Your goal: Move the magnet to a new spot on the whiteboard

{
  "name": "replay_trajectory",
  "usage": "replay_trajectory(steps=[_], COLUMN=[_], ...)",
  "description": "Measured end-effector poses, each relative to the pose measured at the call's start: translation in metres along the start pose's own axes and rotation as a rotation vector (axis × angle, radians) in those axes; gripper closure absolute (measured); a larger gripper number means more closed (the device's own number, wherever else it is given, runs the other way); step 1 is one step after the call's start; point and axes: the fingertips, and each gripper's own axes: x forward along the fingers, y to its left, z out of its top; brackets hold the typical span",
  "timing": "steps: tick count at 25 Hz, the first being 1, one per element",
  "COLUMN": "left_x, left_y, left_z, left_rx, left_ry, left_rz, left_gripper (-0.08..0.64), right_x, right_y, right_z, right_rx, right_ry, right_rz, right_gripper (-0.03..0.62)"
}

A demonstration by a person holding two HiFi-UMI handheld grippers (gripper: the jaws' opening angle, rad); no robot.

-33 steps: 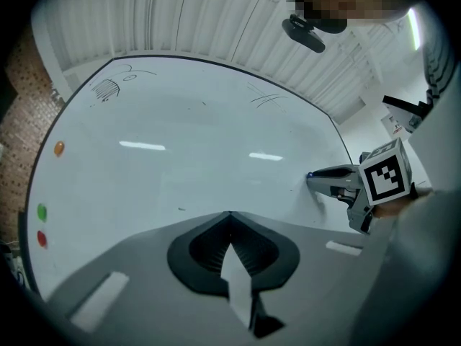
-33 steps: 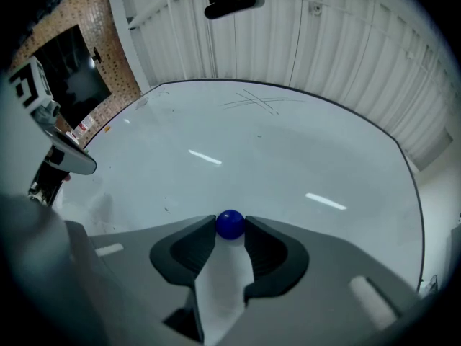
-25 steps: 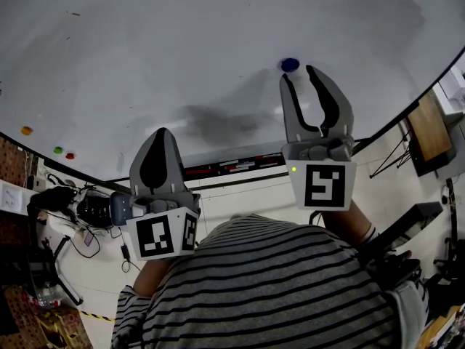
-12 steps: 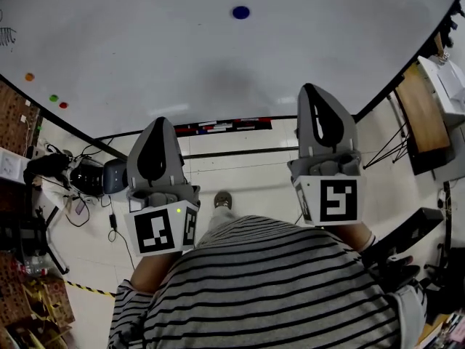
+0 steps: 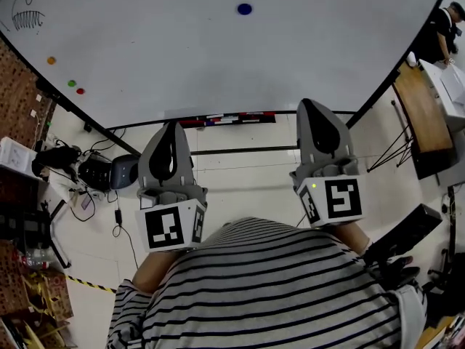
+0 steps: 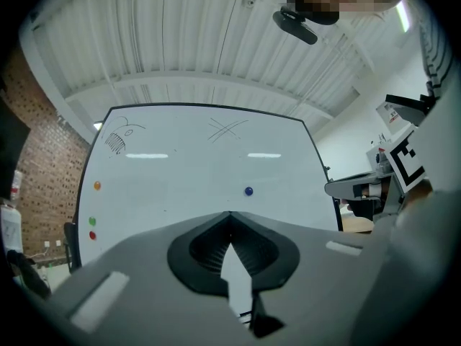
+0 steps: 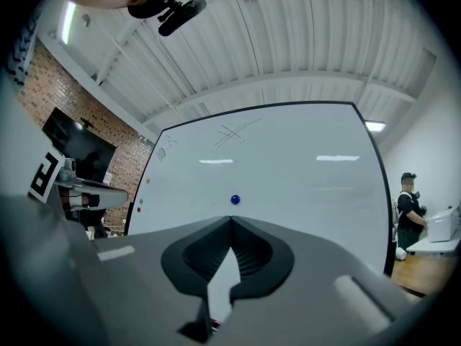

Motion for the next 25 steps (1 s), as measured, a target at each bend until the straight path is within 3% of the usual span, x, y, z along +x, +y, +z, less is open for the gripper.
replay_trajectory(steps=[7,11,25], left_x=[-0.01,-0.011,0.003], left_y=[0.021,0.032,0.028], left_z=[0.0,-0.001,-0.006], left_rx=[0.012,-0.004,-0.042], left_ry=[0.013,0.006,-0.004], left_rz=[-0.054,-0.066,-0.097], left_gripper=[0.545,0.545,0.545], right_x=[0.003,0.009,0.025], right_y=[0.031,0.05,0.057], right_z=[-0.011,-0.001,-0.003], right_rx=[-0.036,-0.04,-0.127], right_ry=[0.081,0.036,0.055], right_rz=[-0.016,-0.012,0.002], right_gripper=[0.592,0.592,0.592])
